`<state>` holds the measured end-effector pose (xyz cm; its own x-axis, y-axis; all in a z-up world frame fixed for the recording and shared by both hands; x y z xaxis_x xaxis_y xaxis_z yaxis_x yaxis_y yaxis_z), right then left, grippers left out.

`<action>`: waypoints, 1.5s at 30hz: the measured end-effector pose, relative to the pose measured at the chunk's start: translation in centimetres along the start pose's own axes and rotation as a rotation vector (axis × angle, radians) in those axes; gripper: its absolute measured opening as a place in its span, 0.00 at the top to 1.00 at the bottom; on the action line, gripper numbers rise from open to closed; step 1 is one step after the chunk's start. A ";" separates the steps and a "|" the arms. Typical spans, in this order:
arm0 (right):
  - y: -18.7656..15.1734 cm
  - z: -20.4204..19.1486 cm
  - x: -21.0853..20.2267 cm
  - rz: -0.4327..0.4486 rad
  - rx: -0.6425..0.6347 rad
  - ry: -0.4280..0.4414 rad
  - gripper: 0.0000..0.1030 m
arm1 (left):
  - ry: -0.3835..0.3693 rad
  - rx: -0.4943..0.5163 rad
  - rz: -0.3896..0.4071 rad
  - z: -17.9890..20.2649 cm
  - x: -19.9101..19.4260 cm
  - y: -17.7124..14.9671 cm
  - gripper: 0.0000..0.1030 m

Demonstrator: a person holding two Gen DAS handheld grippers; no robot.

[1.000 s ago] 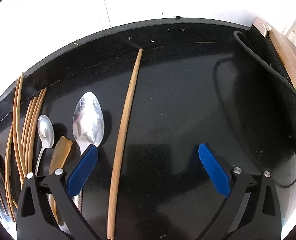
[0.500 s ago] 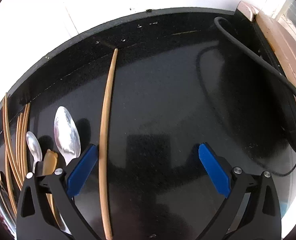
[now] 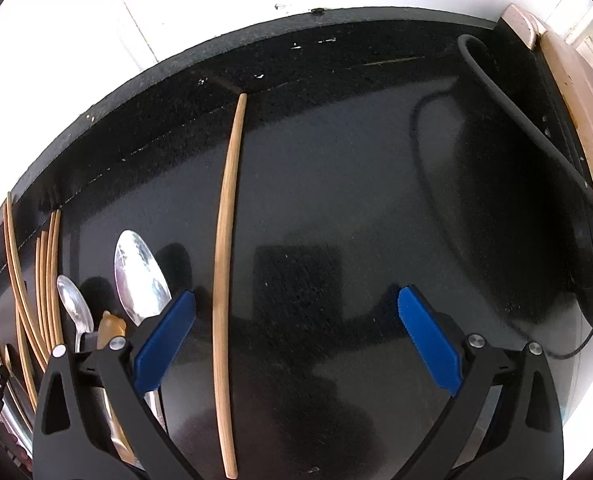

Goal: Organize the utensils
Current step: 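Move both open tools back over the table toward loose chopsticks, then close left tool on a chopstick while right tool grasps another chopstick, then carry the held chopsticks in both tools over the clear container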

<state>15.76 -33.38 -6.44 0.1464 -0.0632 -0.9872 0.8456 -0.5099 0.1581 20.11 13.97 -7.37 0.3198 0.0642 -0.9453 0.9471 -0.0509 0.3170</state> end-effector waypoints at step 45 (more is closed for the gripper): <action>-20.5 -18.3 -9.1 0.096 -0.443 0.510 0.93 | -0.240 0.129 0.190 -0.1 -12.9 -4.7 0.95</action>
<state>6.50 -6.65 -0.27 0.3636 0.3770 -0.8519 0.9310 -0.1163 0.3459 11.54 13.49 3.38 0.4602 -0.1944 -0.8663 0.8549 -0.1665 0.4914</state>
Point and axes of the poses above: each gripper's, at about its wrist camera, not at the fingertips, and x roughly the way its jaws point, z to its right, y to its top, the point moved 10 cm from there along x, roughly the way its jaws point, and after that the axes turned 3 degrees about y, right-handed, at the moved point
